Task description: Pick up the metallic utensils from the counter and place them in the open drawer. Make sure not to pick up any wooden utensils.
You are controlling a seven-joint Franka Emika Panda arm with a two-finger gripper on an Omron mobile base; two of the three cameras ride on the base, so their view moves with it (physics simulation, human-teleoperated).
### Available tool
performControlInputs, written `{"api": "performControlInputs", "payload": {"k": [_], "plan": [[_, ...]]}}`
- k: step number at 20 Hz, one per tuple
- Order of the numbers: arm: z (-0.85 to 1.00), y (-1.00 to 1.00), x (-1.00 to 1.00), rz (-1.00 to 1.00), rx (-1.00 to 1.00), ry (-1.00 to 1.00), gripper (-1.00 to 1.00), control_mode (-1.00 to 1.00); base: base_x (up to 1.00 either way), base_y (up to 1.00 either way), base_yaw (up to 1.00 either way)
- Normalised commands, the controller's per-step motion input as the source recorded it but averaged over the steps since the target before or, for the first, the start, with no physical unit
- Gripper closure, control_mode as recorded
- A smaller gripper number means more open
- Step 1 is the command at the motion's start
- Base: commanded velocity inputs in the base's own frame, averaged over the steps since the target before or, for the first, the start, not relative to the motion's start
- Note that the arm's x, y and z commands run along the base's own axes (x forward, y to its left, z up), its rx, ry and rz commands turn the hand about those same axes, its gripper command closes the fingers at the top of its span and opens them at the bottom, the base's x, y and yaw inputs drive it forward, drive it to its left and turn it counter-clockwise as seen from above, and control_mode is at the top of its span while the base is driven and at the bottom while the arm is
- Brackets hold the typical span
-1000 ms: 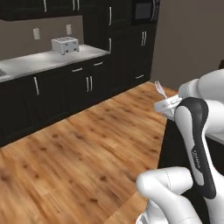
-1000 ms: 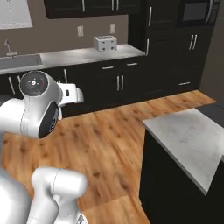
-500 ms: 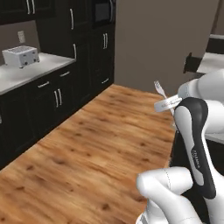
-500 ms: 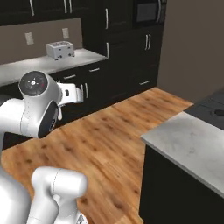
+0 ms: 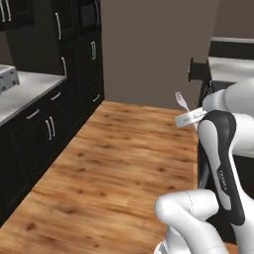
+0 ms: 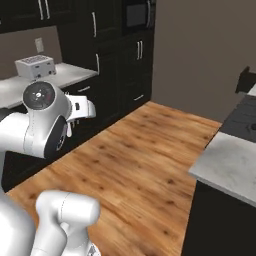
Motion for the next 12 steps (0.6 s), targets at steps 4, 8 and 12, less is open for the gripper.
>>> {"api": "performControlInputs", "payload": {"k": [4,8,12], "plan": [[0.0,0.0,0.0,0.0,0.0,0.0,1.0,1.0,0.16,0.87,-0.39],[0.0,0.0,0.0,0.0,0.0,0.0,1.0,1.0,0.23,0.85,-0.39],[0.0,0.0,0.0,0.0,0.0,0.0,1.0,1.0,0.33,0.94,-0.38]]}}
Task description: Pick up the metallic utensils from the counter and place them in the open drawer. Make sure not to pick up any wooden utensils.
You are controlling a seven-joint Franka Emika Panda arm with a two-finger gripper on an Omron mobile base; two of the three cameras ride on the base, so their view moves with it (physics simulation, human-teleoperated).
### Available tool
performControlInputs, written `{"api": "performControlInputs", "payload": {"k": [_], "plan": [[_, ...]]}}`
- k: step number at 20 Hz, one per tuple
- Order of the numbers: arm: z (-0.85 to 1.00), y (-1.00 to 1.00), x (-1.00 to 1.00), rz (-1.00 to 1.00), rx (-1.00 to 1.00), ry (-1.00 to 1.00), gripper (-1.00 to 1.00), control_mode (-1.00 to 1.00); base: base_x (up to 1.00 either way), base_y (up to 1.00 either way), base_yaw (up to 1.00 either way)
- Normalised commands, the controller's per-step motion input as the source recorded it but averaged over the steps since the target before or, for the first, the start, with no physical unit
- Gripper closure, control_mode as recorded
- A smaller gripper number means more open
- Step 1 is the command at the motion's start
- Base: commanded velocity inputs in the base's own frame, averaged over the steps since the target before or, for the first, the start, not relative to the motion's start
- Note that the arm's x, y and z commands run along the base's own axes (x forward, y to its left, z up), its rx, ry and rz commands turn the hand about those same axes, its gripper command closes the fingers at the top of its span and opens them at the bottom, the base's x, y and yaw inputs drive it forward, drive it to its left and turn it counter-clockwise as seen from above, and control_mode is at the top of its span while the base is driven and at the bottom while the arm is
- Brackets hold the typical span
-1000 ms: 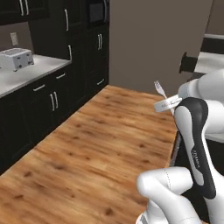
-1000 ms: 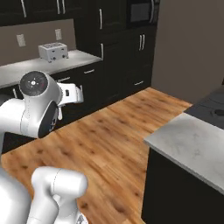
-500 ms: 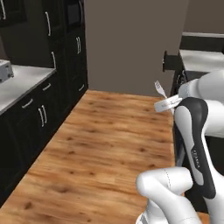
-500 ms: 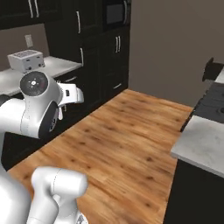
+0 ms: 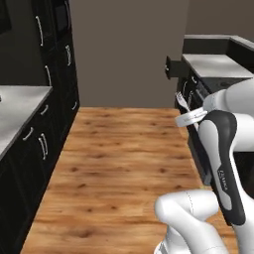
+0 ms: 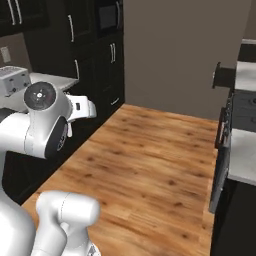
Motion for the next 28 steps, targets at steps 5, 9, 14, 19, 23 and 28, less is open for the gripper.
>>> {"api": "performControlInputs", "payload": {"k": [5,9,14,19,23,28], "plan": [[0.0,0.0,0.0,0.0,0.0,0.0,1.0,1.0,0.96,0.31,-0.18],[0.0,0.0,0.0,0.0,0.0,0.0,1.0,1.0,1.0,-0.01,-0.09],[0.0,0.0,0.0,0.0,0.0,0.0,1.0,1.0,1.0,-0.01,-0.1],[0.0,0.0,0.0,0.0,0.0,0.0,1.0,1.0,1.0,0.01,-0.12],[0.0,0.0,0.0,0.0,0.0,0.0,1.0,1.0,1.0,0.0,-0.12],[0.0,0.0,0.0,0.0,0.0,0.0,1.0,1.0,1.0,0.15,-0.16]]}}
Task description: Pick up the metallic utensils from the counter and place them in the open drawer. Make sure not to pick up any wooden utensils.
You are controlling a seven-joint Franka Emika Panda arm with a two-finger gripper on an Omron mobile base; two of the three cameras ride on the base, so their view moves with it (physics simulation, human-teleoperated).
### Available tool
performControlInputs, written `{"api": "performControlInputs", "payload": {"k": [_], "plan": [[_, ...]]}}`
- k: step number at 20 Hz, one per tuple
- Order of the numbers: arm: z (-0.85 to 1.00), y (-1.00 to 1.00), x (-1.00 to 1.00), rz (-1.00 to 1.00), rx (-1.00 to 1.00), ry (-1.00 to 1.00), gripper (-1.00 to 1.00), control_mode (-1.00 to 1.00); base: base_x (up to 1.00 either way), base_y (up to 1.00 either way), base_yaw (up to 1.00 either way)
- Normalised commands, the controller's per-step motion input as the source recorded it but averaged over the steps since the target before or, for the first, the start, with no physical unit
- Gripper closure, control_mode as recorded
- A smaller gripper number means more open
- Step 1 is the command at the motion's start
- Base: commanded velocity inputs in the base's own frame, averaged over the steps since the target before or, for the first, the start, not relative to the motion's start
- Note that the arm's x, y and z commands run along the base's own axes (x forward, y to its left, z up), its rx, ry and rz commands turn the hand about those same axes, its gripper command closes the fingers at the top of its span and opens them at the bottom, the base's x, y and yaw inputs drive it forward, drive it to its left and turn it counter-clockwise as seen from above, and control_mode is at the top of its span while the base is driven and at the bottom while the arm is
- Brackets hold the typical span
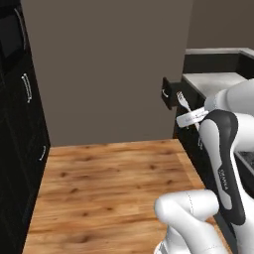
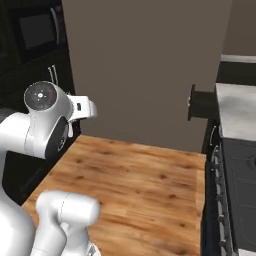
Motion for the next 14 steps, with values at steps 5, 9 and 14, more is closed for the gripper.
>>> {"api": "performControlInputs", "payload": {"k": [5,9,14], "plan": [[0.0,0.0,0.0,0.0,0.0,0.0,1.0,1.0,1.0,0.11,-0.17],[0.0,0.0,0.0,0.0,0.0,0.0,1.0,1.0,1.0,0.0,-0.15],[0.0,0.0,0.0,0.0,0.0,0.0,1.0,1.0,1.0,0.04,-0.15]]}}
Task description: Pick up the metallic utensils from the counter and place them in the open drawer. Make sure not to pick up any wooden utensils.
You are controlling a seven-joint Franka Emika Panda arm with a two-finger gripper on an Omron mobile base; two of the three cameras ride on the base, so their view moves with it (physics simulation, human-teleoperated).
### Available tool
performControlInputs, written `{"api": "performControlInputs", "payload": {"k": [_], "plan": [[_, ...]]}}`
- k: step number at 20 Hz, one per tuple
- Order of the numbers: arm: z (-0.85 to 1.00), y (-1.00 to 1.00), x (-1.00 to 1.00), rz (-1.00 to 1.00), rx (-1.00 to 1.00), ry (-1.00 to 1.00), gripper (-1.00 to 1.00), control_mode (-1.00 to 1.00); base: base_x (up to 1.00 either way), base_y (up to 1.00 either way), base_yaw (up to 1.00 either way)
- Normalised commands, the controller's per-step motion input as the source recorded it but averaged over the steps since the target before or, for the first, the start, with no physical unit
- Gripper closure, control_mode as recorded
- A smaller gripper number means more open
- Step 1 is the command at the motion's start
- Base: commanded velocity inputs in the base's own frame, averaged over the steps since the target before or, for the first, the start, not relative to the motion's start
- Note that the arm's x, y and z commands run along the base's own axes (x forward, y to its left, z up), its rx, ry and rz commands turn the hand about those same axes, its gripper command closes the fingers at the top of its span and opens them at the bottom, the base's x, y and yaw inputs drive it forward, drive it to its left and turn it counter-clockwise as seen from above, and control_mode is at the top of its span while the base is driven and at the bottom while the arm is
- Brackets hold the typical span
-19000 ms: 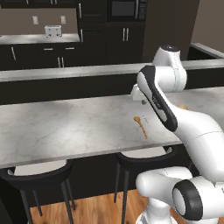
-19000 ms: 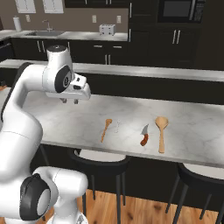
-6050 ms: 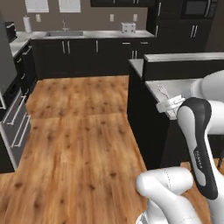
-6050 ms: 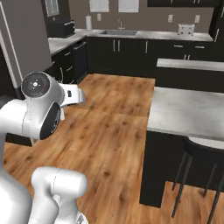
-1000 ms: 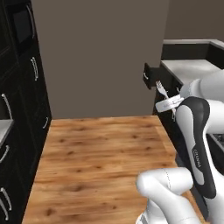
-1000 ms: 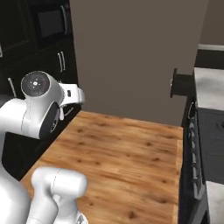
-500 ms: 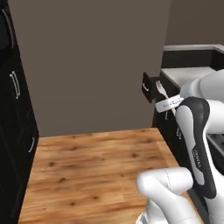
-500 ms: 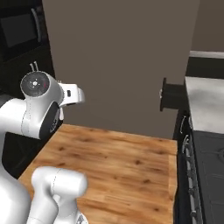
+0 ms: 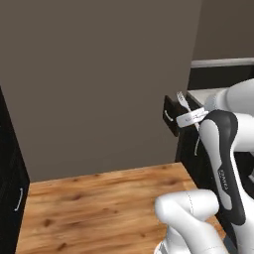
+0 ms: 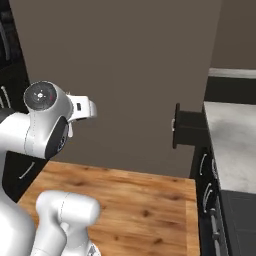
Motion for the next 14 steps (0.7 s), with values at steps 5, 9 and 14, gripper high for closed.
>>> {"api": "performControlInputs", "payload": {"k": [5,9,14], "plan": [[0.0,0.0,0.0,0.0,0.0,0.0,1.0,1.0,1.0,-0.08,-0.05],[0.0,0.0,0.0,0.0,0.0,0.0,1.0,1.0,0.94,0.0,-0.18],[0.0,0.0,0.0,0.0,0.0,0.0,1.0,1.0,0.65,-0.05,-0.23]]}}
